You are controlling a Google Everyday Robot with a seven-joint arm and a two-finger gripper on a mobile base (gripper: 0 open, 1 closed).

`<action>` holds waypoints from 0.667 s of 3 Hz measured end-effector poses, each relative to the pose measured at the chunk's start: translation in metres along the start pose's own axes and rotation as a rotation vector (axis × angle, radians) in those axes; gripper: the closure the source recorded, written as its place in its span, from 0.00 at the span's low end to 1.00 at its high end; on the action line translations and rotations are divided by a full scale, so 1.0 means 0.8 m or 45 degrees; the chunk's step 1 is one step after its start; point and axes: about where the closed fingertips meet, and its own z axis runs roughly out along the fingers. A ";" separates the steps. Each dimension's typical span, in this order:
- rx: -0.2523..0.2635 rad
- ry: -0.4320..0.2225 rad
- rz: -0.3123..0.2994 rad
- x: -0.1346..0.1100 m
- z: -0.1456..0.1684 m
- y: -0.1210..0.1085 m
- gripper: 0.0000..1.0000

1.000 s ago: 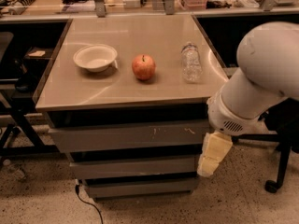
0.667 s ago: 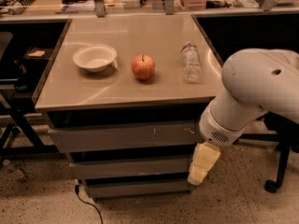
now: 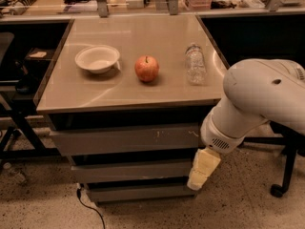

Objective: Open top drawer

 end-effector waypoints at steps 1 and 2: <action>0.011 -0.026 0.025 -0.015 0.037 -0.008 0.00; 0.027 -0.042 0.029 -0.030 0.066 -0.024 0.00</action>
Offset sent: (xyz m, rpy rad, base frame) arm 0.0576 0.0414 -0.0708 0.0383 -0.0422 -0.0351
